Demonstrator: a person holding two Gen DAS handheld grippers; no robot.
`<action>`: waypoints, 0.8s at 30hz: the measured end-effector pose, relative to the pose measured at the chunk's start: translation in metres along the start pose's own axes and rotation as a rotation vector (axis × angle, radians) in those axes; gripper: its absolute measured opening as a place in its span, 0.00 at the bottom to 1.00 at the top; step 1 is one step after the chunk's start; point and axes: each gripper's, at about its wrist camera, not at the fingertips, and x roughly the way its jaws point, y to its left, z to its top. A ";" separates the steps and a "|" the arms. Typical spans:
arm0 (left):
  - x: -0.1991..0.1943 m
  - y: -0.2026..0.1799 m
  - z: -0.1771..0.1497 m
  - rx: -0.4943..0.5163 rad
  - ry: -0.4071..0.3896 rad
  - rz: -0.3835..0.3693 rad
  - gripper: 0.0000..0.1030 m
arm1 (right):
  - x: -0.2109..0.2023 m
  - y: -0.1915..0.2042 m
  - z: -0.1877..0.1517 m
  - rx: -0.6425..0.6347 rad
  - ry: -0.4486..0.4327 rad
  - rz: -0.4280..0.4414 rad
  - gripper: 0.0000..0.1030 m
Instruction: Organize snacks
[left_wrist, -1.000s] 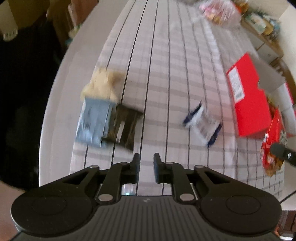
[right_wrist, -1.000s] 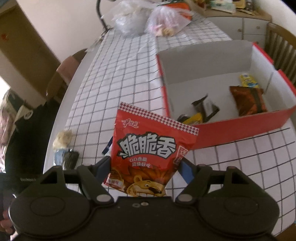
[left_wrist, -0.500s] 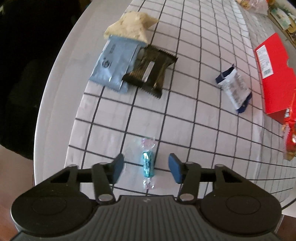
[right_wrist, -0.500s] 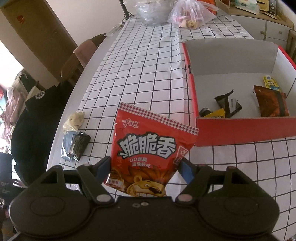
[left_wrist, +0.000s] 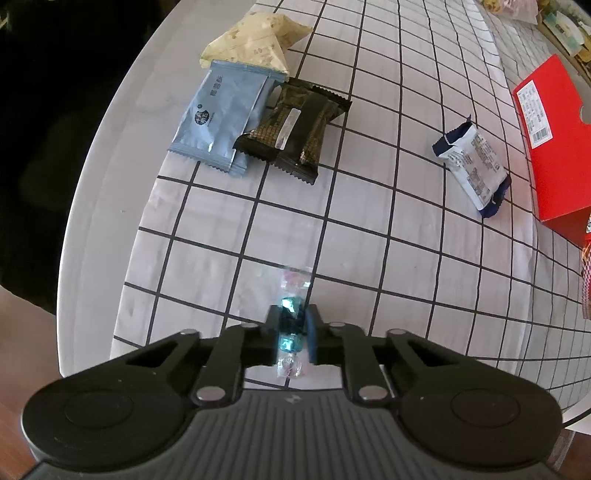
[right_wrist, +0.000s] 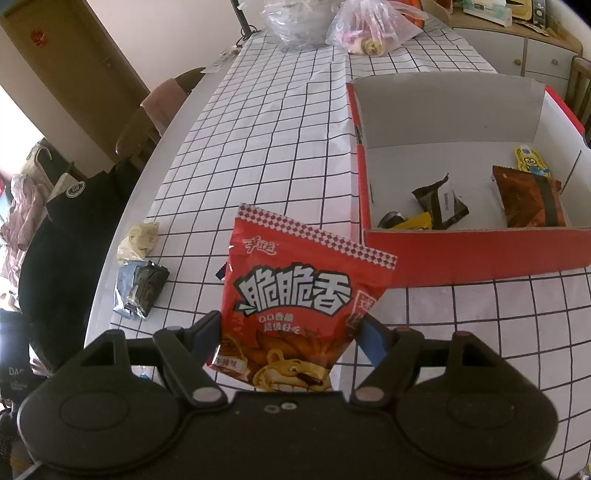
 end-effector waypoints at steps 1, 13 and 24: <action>-0.001 -0.001 -0.002 -0.003 -0.006 0.002 0.12 | 0.000 0.000 0.000 -0.002 0.000 0.001 0.74; -0.047 -0.018 0.004 -0.010 -0.122 -0.070 0.12 | -0.026 -0.009 0.017 -0.035 -0.078 0.006 0.74; -0.094 -0.108 0.025 0.140 -0.287 -0.148 0.12 | -0.063 -0.055 0.040 -0.032 -0.187 -0.061 0.74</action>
